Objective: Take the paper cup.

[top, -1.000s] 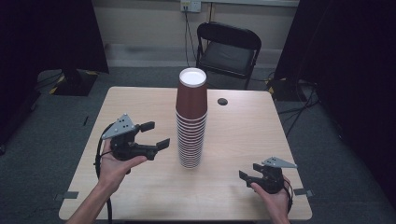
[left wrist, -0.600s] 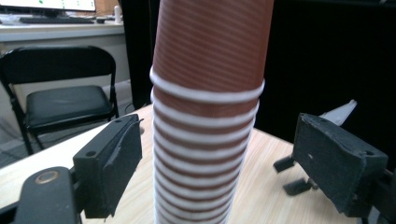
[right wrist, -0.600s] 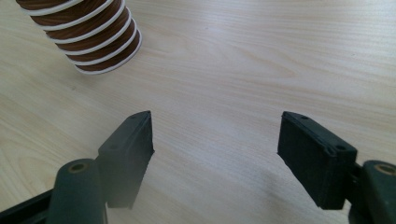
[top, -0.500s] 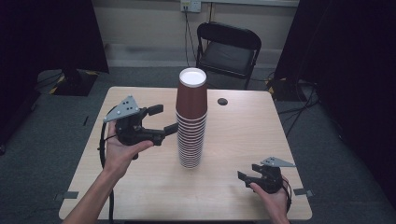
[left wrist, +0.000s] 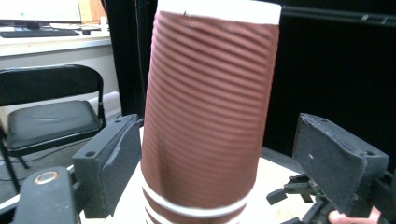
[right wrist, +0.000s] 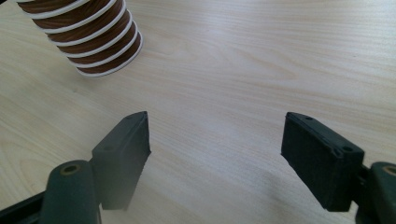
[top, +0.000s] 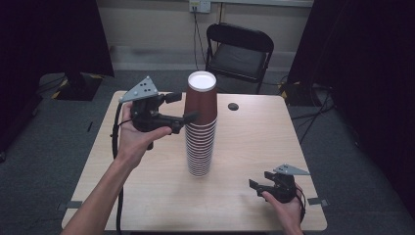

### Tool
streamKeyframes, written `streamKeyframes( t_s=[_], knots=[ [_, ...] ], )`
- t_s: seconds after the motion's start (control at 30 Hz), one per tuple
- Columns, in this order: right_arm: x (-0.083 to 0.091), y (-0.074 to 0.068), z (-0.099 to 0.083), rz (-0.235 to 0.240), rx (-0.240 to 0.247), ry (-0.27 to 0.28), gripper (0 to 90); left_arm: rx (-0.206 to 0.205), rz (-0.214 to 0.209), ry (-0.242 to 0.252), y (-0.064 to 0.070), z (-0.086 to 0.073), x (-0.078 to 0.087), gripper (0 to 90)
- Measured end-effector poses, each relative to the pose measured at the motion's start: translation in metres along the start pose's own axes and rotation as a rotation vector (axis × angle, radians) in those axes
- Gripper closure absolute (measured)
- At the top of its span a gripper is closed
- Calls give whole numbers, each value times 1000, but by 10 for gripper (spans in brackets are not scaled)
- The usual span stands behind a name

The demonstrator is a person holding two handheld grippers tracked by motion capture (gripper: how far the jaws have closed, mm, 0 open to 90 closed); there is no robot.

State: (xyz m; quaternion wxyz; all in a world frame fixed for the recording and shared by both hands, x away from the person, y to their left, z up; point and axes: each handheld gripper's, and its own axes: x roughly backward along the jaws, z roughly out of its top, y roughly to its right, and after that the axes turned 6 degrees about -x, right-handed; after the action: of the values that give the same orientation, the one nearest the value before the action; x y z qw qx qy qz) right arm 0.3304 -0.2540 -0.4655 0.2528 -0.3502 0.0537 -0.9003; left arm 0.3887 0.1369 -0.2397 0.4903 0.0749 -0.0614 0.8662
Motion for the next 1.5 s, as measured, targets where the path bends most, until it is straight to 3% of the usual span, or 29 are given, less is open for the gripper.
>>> streamKeyframes(
  t_s=[0.17,0.27,0.43,0.67,0.97,1.5],
  knots=[
    [0,0,0,3,5,5,230,-30,19,-5,0,7,-11,152],
    [1,0,0,4,9,4,229,-27,20,-20,-4,9,-18,152],
    [0,0,0,5,2,-2,224,-28,-5,-44,-10,9,-32,144],
    [-1,0,0,7,5,-5,223,-82,41,-98,-3,7,-47,106],
    [-2,0,0,10,12,-6,218,-44,26,-114,-7,-1,-59,91],
    [-1,2,0,12,4,-4,220,-50,29,-88,-6,-5,-63,106]
  ],
)
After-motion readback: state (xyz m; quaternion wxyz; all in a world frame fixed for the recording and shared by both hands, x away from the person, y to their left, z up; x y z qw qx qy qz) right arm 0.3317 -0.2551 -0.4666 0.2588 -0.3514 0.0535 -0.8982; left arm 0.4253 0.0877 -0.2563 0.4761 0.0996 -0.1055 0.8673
